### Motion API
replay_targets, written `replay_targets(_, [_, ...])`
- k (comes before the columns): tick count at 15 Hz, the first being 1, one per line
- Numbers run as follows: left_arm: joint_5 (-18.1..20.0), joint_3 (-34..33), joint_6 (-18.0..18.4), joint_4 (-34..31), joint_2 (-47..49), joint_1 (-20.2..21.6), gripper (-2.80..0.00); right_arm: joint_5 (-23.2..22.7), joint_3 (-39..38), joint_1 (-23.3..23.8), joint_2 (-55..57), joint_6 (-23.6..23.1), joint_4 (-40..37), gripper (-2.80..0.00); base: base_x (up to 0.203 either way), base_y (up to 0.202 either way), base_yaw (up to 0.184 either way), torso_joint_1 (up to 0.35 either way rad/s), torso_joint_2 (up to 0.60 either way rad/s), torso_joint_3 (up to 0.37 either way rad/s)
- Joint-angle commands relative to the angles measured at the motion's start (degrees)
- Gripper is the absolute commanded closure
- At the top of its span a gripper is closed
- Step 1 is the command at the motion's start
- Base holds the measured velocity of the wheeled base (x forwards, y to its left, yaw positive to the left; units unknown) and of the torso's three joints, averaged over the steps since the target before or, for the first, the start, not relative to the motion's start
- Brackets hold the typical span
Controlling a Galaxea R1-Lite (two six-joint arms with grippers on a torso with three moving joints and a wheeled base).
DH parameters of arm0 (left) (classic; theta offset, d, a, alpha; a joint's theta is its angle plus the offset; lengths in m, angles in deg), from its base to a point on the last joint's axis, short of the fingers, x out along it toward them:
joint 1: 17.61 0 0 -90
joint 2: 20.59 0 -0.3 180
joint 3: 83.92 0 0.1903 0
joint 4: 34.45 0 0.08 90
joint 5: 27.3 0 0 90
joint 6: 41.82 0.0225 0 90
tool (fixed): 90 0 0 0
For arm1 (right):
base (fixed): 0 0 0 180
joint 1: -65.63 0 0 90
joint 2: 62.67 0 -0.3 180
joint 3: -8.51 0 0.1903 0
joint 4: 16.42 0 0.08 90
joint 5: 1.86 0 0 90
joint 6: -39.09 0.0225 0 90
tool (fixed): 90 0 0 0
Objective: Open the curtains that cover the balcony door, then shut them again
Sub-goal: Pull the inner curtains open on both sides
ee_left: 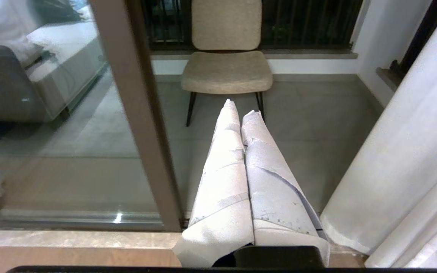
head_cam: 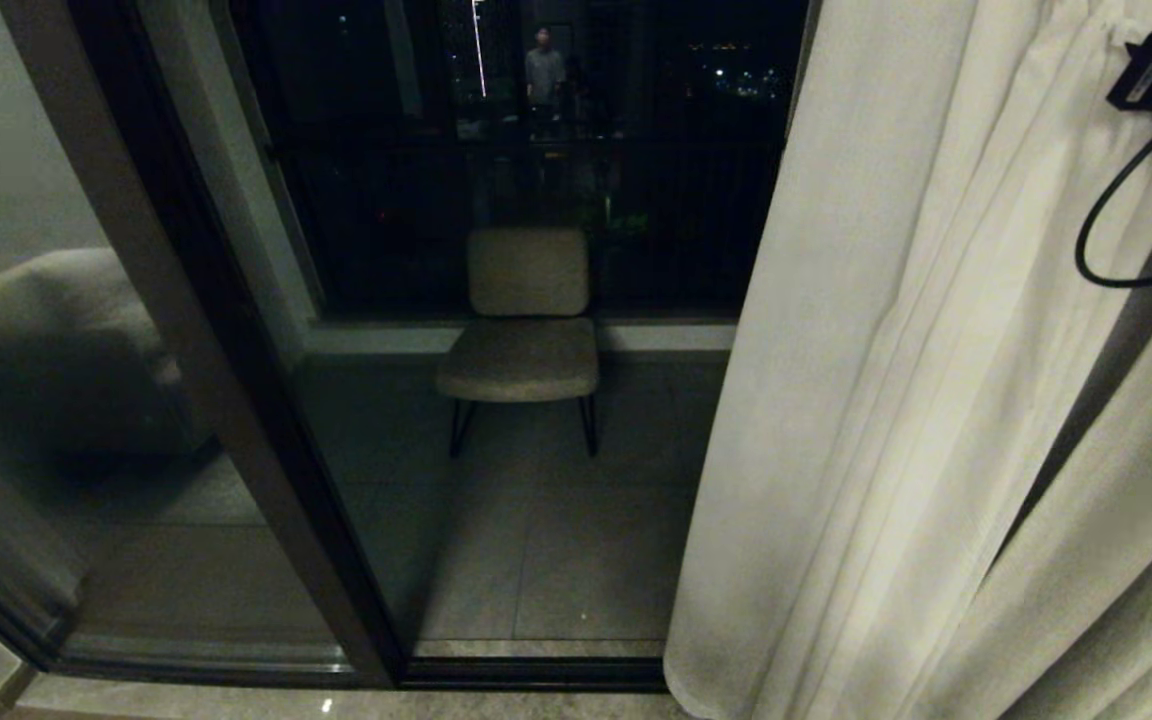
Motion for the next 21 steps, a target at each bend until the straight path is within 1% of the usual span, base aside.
replay_targets(1, [0.0,0.0,-0.06,-0.01,-0.02,-0.01,0.0,-0.08,-0.06,0.01,0.01,0.01,0.2,0.0,0.0,-0.187,0.0,0.002,0.01,0.006])
replay_targets(4, [0.0,0.0,0.03,-0.01,-0.02,0.07,0.0,-0.08,-0.04,0.01,-0.08,0.01,0.11,0.0,0.0,-0.188,-0.001,0.002,0.0,0.002])
replay_targets(6, [-0.08,0.0,0.03,-0.01,-0.02,-0.01,0.0,-0.08,-0.06,0.45,-0.08,0.01,0.11,0.0,0.0,-0.102,-0.003,0.002,0.01,0.001])
replay_targets(13, [-0.09,0.0,0.03,-0.01,-0.02,-0.01,0.0,-0.03,0.29,2.21,0.26,0.01,0.03,0.0,0.0,0.0,0.0,0.0,0.0,0.0])
replay_targets(16, [-0.09,0.0,0.03,-0.01,-0.02,-0.01,0.0,0.01,0.41,4.55,0.7,0.01,0.02,0.0,0.0,0.0,0.0,0.0,0.0,0.0])
replay_targets(18, [-0.09,0.0,0.03,-0.01,-0.02,-0.01,0.0,0.07,0.49,7.37,1.27,0.01,0.02,0.0,0.0,0.0,0.0,0.0,0.0,0.0])
replay_targets(21, [-0.09,0.0,0.03,-0.01,-0.02,-0.01,0.0,0.02,1.04,12.88,2.54,0.01,0.04,0.0,0.0,0.0,0.0,0.0,0.0,0.0])
